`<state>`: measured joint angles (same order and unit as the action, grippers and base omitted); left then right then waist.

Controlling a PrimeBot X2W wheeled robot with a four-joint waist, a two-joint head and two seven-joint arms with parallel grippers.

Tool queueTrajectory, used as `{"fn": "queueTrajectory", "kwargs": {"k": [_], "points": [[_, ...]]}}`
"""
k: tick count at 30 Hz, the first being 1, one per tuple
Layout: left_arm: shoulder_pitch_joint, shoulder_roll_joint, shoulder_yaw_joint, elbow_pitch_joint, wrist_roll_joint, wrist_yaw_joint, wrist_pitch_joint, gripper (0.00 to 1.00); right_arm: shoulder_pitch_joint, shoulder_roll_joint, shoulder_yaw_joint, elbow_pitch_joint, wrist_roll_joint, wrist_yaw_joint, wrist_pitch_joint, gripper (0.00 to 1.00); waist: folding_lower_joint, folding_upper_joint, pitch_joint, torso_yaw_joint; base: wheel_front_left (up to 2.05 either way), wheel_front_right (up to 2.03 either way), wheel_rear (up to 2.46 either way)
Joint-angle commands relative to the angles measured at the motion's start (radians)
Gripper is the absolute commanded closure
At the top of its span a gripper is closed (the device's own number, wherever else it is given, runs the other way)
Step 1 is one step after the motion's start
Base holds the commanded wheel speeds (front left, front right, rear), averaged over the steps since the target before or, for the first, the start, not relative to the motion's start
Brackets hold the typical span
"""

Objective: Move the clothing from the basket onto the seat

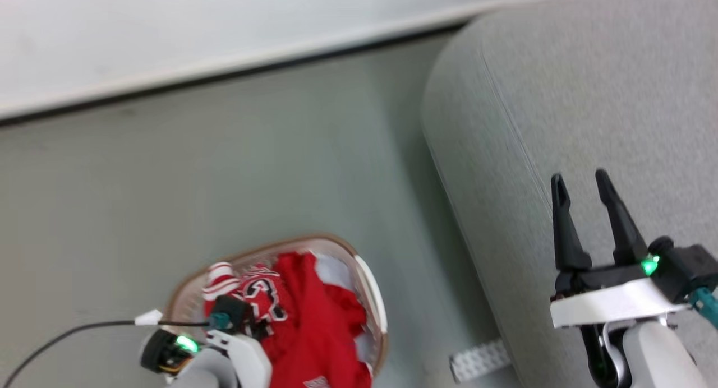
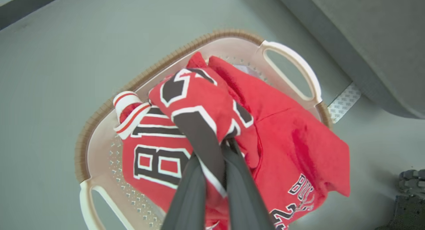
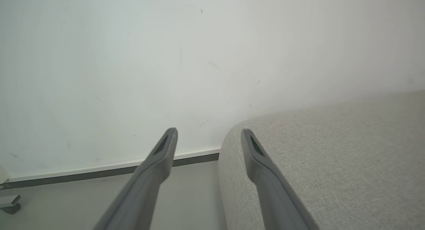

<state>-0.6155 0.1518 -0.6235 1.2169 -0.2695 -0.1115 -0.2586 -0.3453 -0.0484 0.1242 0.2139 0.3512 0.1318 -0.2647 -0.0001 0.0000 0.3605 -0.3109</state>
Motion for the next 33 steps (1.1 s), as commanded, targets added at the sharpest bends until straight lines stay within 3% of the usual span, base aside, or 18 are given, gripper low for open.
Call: {"fn": "queueTrajectory", "kwargs": {"k": [1,13,22,33], "points": [[0.027,-0.007,0.01,-0.036,-0.014,-0.001,-0.006,1.0,0.027,-0.004,-0.007,0.009,-0.016,-0.002,0.0,0.0,0.0001,0.0,-0.133,0.092,0.0,0.0,0.0],[0.185,-0.014,0.152,-0.392,-0.061,0.01,-0.006,1.0,0.133,-0.004,-0.009,0.056,-0.049,-0.002,0.0,0.0,0.0001,0.0,-0.337,0.216,0.0,0.0,0.0],[0.19,-0.029,0.242,-0.604,-0.087,-0.007,-0.006,1.0,0.162,-0.004,0.0,0.062,-0.045,-0.002,0.0,0.0,0.0001,0.0,-0.38,0.27,0.0,0.0,0.0],[0.12,-0.017,0.266,-0.773,-0.124,-0.015,-0.001,1.0,0.175,-0.004,0.039,0.07,-0.016,-0.002,0.0,0.0,0.0001,0.0,-0.396,0.28,0.0,0.0,0.0]]}}
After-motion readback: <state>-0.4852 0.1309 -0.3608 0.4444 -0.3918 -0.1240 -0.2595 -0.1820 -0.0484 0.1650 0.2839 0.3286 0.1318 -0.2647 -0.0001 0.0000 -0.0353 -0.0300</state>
